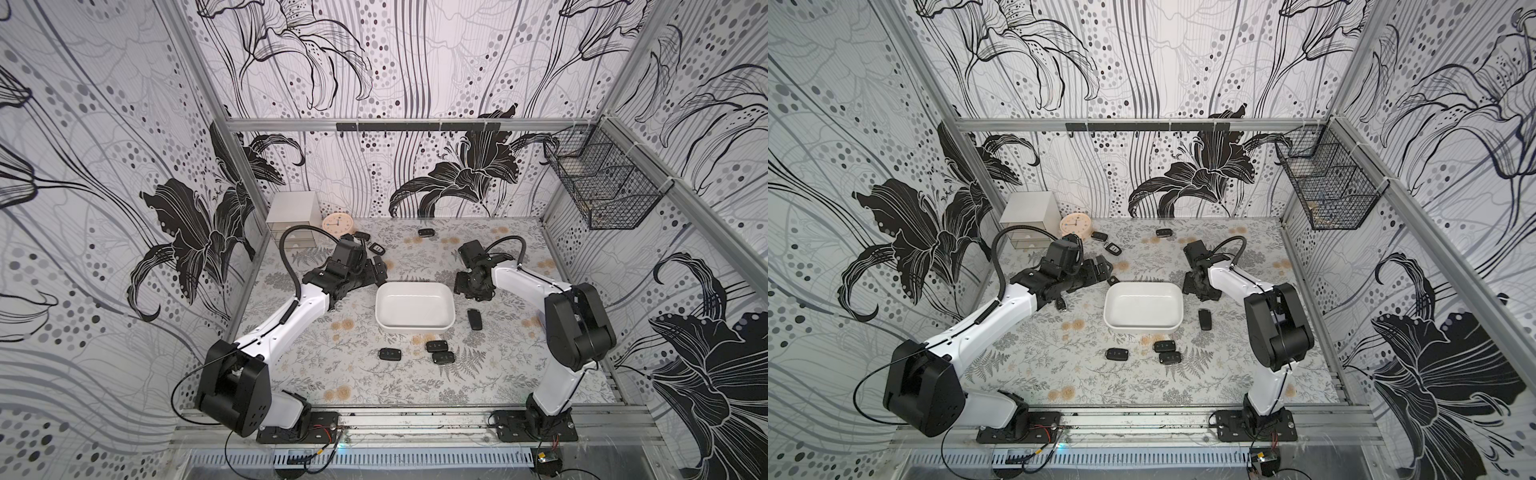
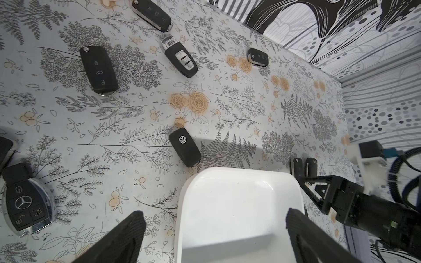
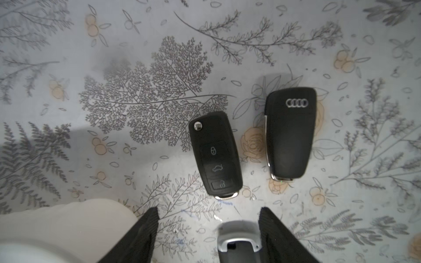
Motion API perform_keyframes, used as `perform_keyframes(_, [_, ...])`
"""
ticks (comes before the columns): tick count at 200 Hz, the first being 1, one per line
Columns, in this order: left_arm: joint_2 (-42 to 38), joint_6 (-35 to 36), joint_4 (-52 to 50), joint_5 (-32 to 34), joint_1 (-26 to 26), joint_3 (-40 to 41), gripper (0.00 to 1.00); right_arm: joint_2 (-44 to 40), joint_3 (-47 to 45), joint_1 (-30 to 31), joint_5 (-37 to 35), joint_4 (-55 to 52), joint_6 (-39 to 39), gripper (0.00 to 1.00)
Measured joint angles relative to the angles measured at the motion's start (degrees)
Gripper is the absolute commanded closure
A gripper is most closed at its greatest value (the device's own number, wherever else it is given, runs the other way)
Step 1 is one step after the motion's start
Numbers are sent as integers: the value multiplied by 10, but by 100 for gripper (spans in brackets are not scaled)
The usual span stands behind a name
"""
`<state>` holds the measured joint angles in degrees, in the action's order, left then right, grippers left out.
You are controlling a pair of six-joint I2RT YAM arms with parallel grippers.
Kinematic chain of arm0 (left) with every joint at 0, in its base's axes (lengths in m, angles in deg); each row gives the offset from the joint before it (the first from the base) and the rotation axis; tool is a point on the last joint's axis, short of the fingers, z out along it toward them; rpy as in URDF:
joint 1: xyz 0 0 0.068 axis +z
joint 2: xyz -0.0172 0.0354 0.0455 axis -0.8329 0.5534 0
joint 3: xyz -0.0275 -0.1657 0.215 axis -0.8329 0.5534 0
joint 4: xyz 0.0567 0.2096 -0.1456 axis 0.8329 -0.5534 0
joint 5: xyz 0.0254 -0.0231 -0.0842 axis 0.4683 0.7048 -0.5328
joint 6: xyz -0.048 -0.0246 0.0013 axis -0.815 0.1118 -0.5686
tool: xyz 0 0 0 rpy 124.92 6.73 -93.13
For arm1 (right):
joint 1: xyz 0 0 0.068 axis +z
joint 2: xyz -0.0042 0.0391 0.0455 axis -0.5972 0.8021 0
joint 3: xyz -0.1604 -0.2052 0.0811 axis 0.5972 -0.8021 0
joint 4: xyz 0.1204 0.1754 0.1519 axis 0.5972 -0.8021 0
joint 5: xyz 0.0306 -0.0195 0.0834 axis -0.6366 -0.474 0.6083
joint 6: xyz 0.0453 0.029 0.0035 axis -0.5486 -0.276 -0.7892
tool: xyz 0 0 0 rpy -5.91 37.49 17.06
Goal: Place the car key into the storage box
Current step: Pick up the car key from the center of the board.
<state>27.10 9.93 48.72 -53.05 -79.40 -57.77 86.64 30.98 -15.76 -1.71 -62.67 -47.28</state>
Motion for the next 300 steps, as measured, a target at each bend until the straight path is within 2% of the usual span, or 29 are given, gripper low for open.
perform_keyframes(47, [8, 0, 5, -15, -1, -6, 0, 57, 61, -18, 16, 0, 28, 36])
perform_keyframes(113, [12, 0, 5, -15, -1, -7, 0, 96, 79, -28, 16, -6, 55, 36])
perform_keyframes(140, [15, 0, 4, -16, -1, -9, 0, 100, 79, -28, 16, -6, 62, 52])
perform_keyframes(178, [16, 1, 4, -19, -1, -14, 0, 100, 73, -28, 14, -6, 71, 65])
perform_keyframes(241, [-3, 1, 2, -19, -1, -13, 0, 82, 49, -28, 8, -2, 72, 66])
perform_keyframes(300, [-45, 0, 4, -20, -1, 13, 1, -8, 26, -17, 6, -28, 53, 66])
